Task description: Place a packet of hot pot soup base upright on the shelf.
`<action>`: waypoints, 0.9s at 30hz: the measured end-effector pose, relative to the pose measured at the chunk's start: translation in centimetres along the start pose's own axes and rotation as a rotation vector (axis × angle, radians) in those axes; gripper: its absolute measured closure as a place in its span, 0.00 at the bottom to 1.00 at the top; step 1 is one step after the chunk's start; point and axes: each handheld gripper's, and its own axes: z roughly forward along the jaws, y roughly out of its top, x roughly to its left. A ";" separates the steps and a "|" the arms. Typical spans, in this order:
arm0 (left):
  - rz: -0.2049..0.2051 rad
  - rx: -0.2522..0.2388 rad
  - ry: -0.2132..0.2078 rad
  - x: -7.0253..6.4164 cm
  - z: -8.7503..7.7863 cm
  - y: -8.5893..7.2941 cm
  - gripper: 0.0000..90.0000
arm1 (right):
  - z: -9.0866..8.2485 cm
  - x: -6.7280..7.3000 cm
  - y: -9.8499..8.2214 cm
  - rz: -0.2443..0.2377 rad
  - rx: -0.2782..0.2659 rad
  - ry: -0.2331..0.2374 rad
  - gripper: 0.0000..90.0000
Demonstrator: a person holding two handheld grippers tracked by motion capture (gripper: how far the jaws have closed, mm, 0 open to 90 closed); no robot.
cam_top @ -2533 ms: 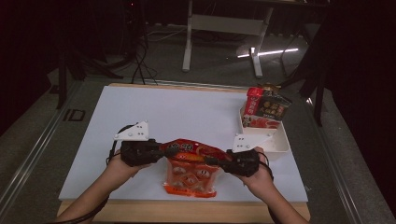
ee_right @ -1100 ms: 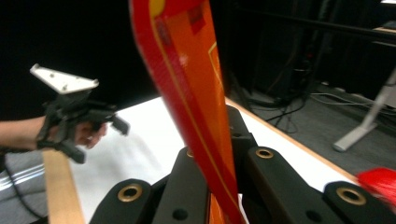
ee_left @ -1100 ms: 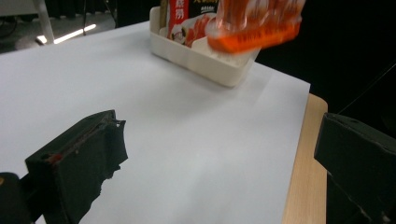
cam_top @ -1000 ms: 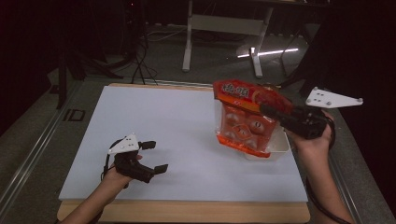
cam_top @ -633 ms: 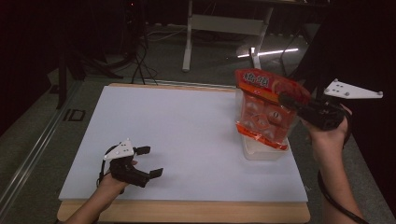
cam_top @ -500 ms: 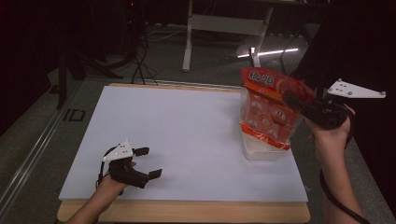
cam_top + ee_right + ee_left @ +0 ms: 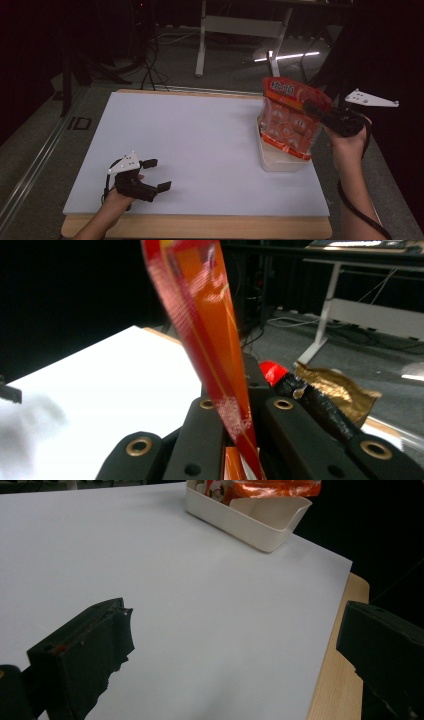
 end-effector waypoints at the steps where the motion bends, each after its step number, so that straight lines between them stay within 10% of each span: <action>1: 0.000 -0.001 -0.001 0.0 0.0 0.0 0.01 | 0.2 -0.2 -0.2 0.004 0.004 -0.002 1.00; 27: -0.027 0.004 0.003 0.7 0.2 -0.7 0.01 | 2.1 -3.1 -5.7 0.172 0.064 0.028 1.00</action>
